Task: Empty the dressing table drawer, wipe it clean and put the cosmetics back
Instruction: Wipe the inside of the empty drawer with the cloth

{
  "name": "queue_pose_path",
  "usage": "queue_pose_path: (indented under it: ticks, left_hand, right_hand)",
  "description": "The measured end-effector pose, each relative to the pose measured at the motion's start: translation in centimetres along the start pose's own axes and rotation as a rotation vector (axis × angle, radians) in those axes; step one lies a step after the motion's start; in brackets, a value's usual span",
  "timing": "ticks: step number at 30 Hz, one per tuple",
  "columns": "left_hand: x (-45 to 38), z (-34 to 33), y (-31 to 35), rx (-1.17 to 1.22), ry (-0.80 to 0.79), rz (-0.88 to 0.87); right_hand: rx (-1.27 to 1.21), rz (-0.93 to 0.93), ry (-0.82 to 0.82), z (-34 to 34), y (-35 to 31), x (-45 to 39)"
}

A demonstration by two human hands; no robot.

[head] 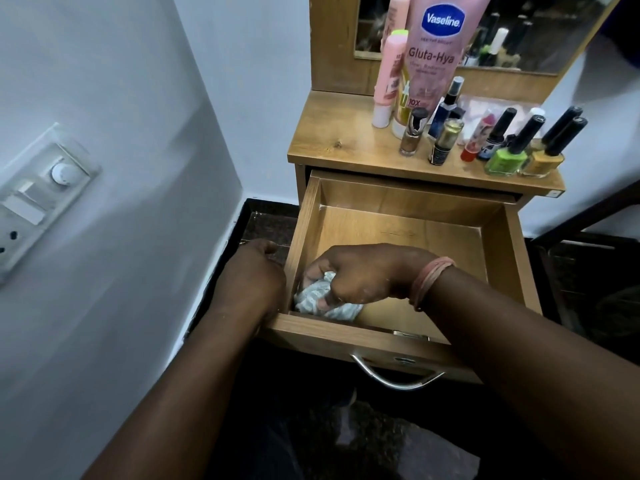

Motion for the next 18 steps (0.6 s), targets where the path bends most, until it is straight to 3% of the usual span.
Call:
queue_pose_path:
  ticks: [7,10,18]
  left_hand:
    - [-0.4,-0.2,-0.1,-0.070,0.010,-0.034]
    - [-0.3,-0.4,0.0,-0.176,0.020,-0.065]
    - [0.1,-0.4,0.1,-0.323,0.045,-0.113]
  right_hand:
    - [-0.023,0.131,0.111,-0.2,-1.2,2.1]
    - [-0.002,0.160,0.085,-0.2,-1.8,3.7]
    - [0.111,-0.176,-0.058,0.2,2.5,8.9]
Point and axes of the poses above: each hand's wrist, its own x-axis away from the middle knuckle, its own z-axis out of the back of the hand, y = z × x, the point moved 4 cm from there along -x, towards the middle knuckle, and after that the axes turned 12 degrees about x, right-handed, at the moved point
